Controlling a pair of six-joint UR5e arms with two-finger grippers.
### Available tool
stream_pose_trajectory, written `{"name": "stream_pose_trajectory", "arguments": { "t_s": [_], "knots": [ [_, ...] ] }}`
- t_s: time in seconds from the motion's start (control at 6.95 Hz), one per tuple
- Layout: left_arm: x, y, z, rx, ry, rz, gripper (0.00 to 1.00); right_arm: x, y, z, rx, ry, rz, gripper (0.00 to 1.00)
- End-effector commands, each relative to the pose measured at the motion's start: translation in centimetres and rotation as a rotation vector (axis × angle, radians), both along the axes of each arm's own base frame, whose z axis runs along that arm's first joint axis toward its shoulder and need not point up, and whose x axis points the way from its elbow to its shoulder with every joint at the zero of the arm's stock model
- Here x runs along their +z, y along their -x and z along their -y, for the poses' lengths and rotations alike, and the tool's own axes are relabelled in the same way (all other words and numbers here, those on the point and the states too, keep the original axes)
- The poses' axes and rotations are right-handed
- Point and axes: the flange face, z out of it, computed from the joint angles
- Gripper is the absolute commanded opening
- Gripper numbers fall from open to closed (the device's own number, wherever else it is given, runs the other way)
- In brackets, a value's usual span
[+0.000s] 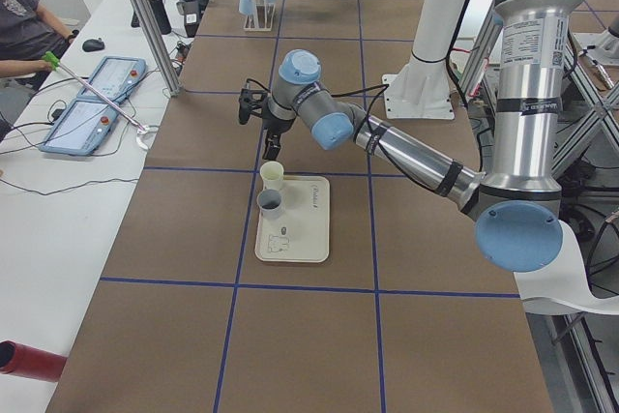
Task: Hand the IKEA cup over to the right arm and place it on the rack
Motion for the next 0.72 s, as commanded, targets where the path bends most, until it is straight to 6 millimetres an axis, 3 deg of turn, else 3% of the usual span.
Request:
{"name": "stream_pose_trajectory", "arguments": {
  "t_s": [0.0, 0.43, 0.58],
  "knots": [
    [0.0, 0.4, 0.0, 0.001, 0.004, -0.007, 1.00, -4.0, -1.3, -1.6, -0.007, -0.061, 0.051, 1.00],
    [1.5, 0.2, 0.6, 0.001, 0.032, 0.005, 1.00, -9.5, -3.7, -4.9, 0.004, -0.132, 0.221, 1.00],
    [3.1, 0.3, 0.2, 0.019, 0.039, 0.027, 1.00, -11.5, -4.1, -5.7, 0.009, -0.156, 0.303, 1.00]
  ]
}}
